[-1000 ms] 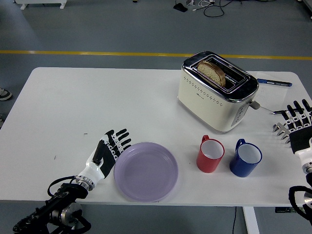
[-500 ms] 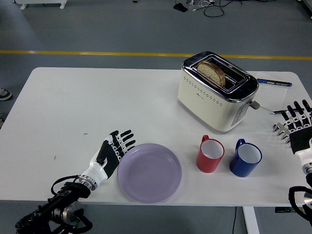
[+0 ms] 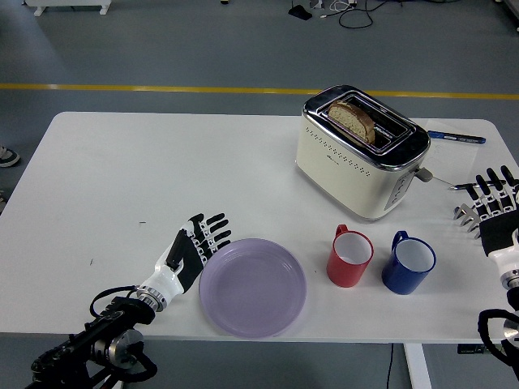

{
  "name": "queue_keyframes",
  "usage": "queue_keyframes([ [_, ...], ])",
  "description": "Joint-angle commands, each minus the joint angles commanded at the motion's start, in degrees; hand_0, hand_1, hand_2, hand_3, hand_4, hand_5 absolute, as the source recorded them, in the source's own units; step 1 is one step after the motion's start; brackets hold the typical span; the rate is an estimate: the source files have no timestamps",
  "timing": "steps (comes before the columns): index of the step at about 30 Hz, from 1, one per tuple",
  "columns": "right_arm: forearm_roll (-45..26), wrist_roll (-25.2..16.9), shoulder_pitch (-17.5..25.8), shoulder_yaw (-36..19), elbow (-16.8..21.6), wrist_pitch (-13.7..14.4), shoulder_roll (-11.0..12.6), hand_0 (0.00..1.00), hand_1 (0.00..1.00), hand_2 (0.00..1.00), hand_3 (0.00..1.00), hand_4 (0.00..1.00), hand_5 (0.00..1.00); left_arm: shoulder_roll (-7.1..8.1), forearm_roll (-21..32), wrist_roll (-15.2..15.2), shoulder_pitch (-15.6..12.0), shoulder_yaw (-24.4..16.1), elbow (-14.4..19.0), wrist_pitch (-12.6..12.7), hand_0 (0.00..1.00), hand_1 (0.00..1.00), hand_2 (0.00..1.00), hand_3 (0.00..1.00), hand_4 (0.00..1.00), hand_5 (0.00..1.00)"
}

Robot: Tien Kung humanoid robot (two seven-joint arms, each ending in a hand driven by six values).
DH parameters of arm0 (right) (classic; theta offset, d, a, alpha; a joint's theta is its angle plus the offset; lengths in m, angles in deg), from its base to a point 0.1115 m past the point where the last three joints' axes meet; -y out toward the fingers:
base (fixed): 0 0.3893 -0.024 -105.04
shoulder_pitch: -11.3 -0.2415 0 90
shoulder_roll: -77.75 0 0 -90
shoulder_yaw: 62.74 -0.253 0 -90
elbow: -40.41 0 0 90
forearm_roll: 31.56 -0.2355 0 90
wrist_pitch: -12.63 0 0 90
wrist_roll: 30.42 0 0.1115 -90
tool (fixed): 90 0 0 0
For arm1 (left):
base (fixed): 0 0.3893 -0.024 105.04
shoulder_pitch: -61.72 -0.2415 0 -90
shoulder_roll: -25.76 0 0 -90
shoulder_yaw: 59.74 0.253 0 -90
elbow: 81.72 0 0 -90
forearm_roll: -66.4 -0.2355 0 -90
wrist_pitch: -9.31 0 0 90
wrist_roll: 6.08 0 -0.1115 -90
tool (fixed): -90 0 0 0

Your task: Push plate across desktop,pick up the break from the machine,place the break in the plate

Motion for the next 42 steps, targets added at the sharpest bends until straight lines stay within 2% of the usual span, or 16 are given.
queue_keyframes([
  [5,0.03,-0.26,0.05,-0.27,1.13,0.32,0.28,0.746,0.668,0.683,0.647,0.384,0.535,-0.13,-4.00,0.25,-0.84,-2.78,1.00,1.92,0.834,0.843,0.882,0.795,0.535,0.998],
  [9,0.51,-0.40,-0.16,-0.46,2.79,0.77,0.91,0.746,0.667,0.681,0.647,0.384,0.534,-0.24,-9.44,1.49,-2.34,-7.28,3.14,3.27,0.824,0.833,0.860,0.785,0.535,0.998],
  [12,0.95,-0.94,-0.77,-0.28,4.54,2.11,2.16,0.746,0.667,0.681,0.647,0.384,0.534,-0.57,-13.82,3.13,-4.84,-12.78,6.75,3.58,0.824,0.833,0.860,0.785,0.535,0.998],
  [17,3.21,-0.78,-2.26,0.73,6.24,4.24,4.93,0.741,0.664,0.678,0.644,0.384,0.533,-0.50,-16.83,4.31,-9.31,-20.76,13.36,3.95,0.811,0.810,0.827,0.773,0.533,0.998],
  [19,3.61,-0.60,-3.32,1.43,6.83,4.85,6.32,0.741,0.664,0.678,0.644,0.384,0.533,0.20,-17.02,4.44,-11.54,-23.27,16.32,4.08,0.811,0.810,0.827,0.773,0.533,0.998],
  [24,5.88,-0.04,-5.87,3.42,7.19,6.71,8.47,0.742,0.667,0.678,0.641,0.383,0.531,2.48,-16.78,4.87,-16.35,-25.80,22.30,4.05,0.806,0.806,0.819,0.763,0.533,0.998],
  [25,7.96,0.39,-6.94,4.37,7.16,8.16,9.21,0.742,0.667,0.678,0.641,0.383,0.531,3.11,-16.75,4.89,-18.00,-26.46,24.07,4.19,0.806,0.806,0.819,0.763,0.533,0.998],
  [28,13.47,2.10,-9.01,6.18,6.74,12.30,10.54,0.760,0.683,0.681,0.644,0.397,0.513,3.76,-16.56,5.05,-20.95,-27.43,27.34,4.52,0.808,0.800,0.810,0.753,0.533,0.998],
  [32,22.47,7.13,-13.48,10.26,4.84,20.86,12.52,0.760,0.683,0.681,0.644,0.397,0.513,3.85,-16.45,5.56,-25.63,-28.86,32.99,4.27,0.808,0.800,0.810,0.753,0.533,0.998],
  [33,25.08,8.53,-14.59,11.37,4.51,22.85,12.93,0.813,0.736,0.724,0.722,0.581,0.499,3.75,-16.49,5.59,-26.62,-29.16,34.32,4.28,0.808,0.796,0.806,0.750,0.531,0.998],
  [35,29.92,10.62,-16.39,13.23,3.91,25.08,13.77,0.813,0.736,0.724,0.722,0.581,0.499,3.26,-16.72,5.65,-28.10,-30.07,36.13,4.34,0.808,0.796,0.806,0.750,0.531,0.998],
  [38,37.00,14.67,-20.07,17.42,3.14,26.27,14.77,0.813,0.736,0.724,0.722,0.581,0.499,2.60,-16.98,5.67,-30.05,-31.36,38.74,4.47,0.808,0.796,0.806,0.750,0.531,0.998],
  [39,39.61,16.21,-21.78,19.31,2.70,26.14,15.20,0.836,0.767,0.759,0.758,0.684,0.500,2.36,-17.16,5.69,-30.65,-32.03,39.45,4.49,0.806,0.795,0.802,0.752,0.534,0.998],
  [42,46.68,18.84,-25.09,23.02,1.62,24.57,15.63,0.836,0.767,0.759,0.758,0.684,0.500,2.03,-17.43,5.71,-31.17,-33.17,39.81,4.48,0.806,0.795,0.802,0.752,0.534,0.998],
])
